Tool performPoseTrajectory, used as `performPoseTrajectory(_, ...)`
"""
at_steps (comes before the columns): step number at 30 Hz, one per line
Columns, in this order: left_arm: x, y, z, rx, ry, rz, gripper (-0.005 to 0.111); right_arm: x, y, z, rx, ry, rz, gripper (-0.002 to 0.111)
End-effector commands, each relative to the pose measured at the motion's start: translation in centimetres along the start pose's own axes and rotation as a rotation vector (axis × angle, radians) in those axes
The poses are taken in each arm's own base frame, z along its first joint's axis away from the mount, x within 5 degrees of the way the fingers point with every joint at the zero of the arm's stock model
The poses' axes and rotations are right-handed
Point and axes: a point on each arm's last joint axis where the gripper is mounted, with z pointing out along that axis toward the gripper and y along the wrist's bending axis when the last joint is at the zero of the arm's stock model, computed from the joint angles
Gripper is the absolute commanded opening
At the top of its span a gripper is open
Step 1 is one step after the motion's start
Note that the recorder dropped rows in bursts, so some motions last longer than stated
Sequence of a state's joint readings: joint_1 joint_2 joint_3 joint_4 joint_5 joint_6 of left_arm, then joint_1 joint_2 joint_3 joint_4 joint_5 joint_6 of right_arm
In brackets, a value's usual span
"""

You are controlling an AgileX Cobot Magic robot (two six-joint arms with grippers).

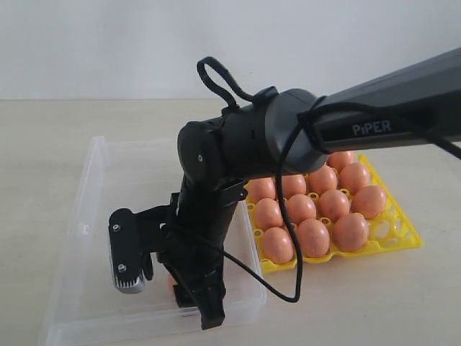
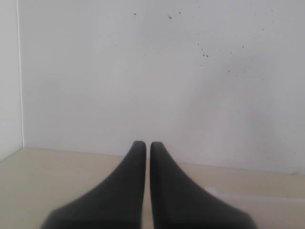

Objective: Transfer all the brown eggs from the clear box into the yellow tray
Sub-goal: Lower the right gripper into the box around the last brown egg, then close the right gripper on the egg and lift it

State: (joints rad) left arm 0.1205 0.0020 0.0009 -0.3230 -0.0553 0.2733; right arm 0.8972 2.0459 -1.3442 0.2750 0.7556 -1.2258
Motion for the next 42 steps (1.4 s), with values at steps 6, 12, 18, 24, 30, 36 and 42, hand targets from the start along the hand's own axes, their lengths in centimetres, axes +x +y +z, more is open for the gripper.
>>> performPoseTrajectory(6,0.0,0.0,0.0,0.003,0.0,0.009,0.004,-0.1,-0.6,-0.1,0.086,0.021,0.235,0.016)
performPoseTrajectory(12,0.0,0.0,0.0,0.003,0.0,0.009,0.004,0.0,-1.2,-0.1,0.15,0.02,0.3,0.06)
performPoseTrajectory(18,0.0,0.0,0.0,0.003,0.0,0.009,0.004,0.5,-1.4,-0.2,0.182,0.07,0.332,0.06)
performPoseTrajectory(24,0.0,0.0,0.0,0.003,0.0,0.009,0.004,0.9,-0.8,-0.2,0.131,0.118,0.453,0.06)
performPoseTrajectory(30,0.0,0.0,0.0,0.003,0.0,0.009,0.004,1.3,-0.9,-0.2,0.164,0.143,0.547,0.061)
performPoseTrajectory(36,0.0,0.0,0.0,0.003,0.0,0.009,0.004,2.2,-1.0,-0.5,0.218,0.238,0.626,0.061)
performPoseTrajectory(42,0.0,0.0,0.0,0.003,0.0,0.009,0.004,2.5,-0.7,-0.5,0.208,0.276,0.697,0.061)
